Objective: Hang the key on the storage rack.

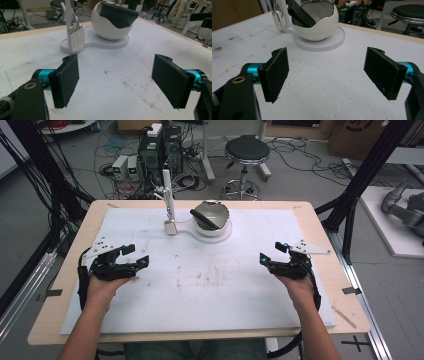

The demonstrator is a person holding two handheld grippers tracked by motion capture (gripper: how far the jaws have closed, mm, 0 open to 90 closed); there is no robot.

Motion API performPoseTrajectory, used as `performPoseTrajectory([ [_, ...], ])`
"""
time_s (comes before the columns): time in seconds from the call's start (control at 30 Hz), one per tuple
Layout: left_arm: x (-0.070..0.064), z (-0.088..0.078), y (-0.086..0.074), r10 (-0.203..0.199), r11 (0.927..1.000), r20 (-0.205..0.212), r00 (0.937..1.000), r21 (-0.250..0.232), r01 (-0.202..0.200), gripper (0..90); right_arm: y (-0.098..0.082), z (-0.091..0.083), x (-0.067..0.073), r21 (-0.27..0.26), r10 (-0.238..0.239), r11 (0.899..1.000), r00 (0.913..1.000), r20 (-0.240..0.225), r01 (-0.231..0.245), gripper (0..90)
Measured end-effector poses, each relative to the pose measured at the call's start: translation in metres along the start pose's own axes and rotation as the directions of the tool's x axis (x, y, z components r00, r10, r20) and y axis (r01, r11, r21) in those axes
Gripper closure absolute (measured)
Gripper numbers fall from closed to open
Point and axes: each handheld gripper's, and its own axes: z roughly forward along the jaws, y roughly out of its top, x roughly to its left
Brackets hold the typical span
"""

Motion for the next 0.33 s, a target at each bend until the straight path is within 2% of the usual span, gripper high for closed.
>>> performPoseTrajectory([
  [0.33, -0.0020, 0.0030, -0.0028, 0.002, 0.9999, 0.013, 0.9999, 0.017, -0.002, 22.0, 0.0001, 0.0004, 0.0022, 0.001, -0.006, 1.000, 1.0000, -0.006, 0.006, 20.7],
])
